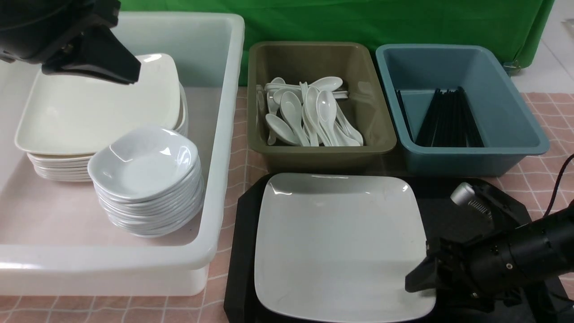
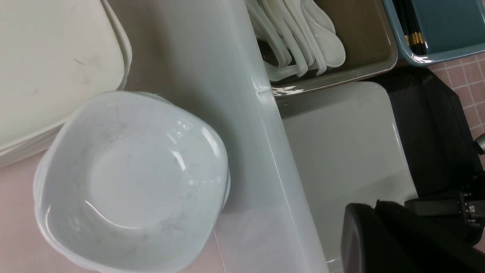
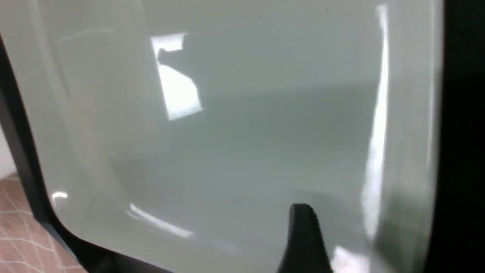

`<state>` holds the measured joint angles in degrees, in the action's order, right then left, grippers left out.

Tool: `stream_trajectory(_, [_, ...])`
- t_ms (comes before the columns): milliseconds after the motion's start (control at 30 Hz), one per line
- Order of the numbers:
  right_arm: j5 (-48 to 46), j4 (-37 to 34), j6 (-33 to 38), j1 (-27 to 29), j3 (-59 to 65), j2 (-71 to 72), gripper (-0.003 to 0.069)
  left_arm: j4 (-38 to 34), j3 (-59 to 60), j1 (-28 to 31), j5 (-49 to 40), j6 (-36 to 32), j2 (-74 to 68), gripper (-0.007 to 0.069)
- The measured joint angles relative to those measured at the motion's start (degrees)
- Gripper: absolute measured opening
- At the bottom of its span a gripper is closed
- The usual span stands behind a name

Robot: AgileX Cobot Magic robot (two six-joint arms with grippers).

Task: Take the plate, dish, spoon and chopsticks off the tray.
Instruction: Use the right arm to grab a plate from the dinner plate

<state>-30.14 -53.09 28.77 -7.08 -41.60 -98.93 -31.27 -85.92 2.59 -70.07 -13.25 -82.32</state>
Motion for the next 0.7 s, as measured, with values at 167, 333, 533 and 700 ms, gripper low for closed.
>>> stream_trajectory(167, [-0.94, -3.36, 0.89, 0.05, -0.41, -1.73, 0.0498, 0.00, 0.00, 0.00, 0.07, -0.17, 0.00, 0.0020])
stream_trajectory(333, [-1.79, -4.93, 1.97, 0.32, -0.50, -3.21, 0.0399, 0.00, 0.00, 0.00, 0.11, -0.30, 0.00, 0.0020])
stream_trajectory(533, [-1.26, -4.99, 2.09, 0.58, -0.38, -3.73, 0.0161, 0.00, 0.00, 0.00, 0.11, -0.30, 0.00, 0.0020])
stream_trajectory(700, [-1.91, -4.50, 2.09, 0.72, -0.18, -1.73, 0.0162, 0.00, 0.00, 0.00, 0.11, -0.39, 0.00, 0.0020])
